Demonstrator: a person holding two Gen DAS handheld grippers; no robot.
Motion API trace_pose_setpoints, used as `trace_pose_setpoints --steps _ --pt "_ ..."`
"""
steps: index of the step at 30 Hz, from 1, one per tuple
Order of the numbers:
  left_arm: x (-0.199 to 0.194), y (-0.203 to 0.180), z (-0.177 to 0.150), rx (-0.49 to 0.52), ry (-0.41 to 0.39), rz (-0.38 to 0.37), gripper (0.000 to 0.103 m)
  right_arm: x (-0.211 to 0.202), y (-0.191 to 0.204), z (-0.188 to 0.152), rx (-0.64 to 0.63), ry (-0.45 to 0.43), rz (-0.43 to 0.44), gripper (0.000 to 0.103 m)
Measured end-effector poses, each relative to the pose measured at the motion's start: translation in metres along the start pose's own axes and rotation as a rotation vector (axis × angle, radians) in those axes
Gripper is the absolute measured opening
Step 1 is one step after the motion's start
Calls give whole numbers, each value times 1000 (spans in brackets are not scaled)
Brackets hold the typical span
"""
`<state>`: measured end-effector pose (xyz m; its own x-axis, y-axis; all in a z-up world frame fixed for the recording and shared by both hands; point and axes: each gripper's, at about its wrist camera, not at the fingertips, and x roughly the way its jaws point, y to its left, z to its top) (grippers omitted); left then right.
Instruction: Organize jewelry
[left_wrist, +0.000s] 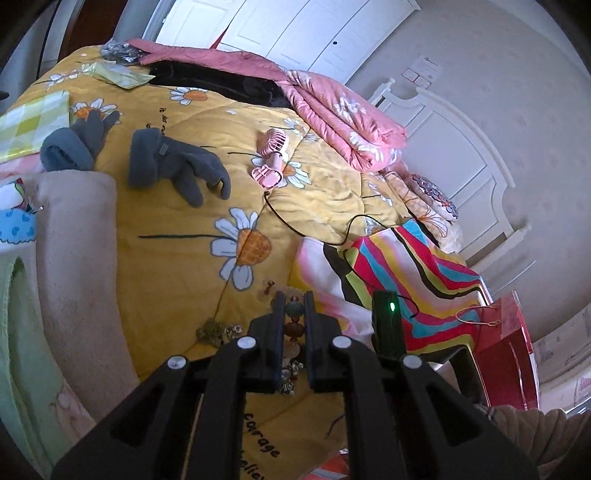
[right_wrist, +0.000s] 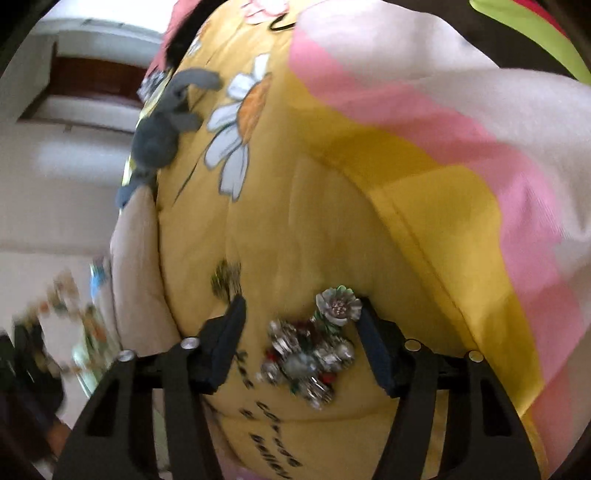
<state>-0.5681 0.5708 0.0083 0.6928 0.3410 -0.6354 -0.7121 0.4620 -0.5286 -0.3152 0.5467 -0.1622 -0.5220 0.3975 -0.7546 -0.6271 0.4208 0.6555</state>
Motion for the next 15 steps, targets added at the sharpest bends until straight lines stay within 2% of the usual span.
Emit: trace_pose_setpoints --steps 5,7,8,10,12,14,15 --pt "7 -2 -2 2 5 -9 9 3 4 3 22 11 -95 54" --pt "11 -5 -3 2 8 -14 9 4 9 2 0 -8 -150 46" --pt "12 -7 -3 5 10 -19 9 8 12 2 -26 -19 -166 33" --pt "13 -10 -4 9 13 -22 9 9 19 6 -56 -35 -152 30" --pt "12 -12 -5 8 11 -22 9 -4 37 14 -133 -96 -49 29" --pt "11 -14 -5 6 6 -23 9 -21 58 24 -188 -156 0 26" --pt "11 -14 -4 7 3 -20 9 -32 71 29 -216 -177 28 22"
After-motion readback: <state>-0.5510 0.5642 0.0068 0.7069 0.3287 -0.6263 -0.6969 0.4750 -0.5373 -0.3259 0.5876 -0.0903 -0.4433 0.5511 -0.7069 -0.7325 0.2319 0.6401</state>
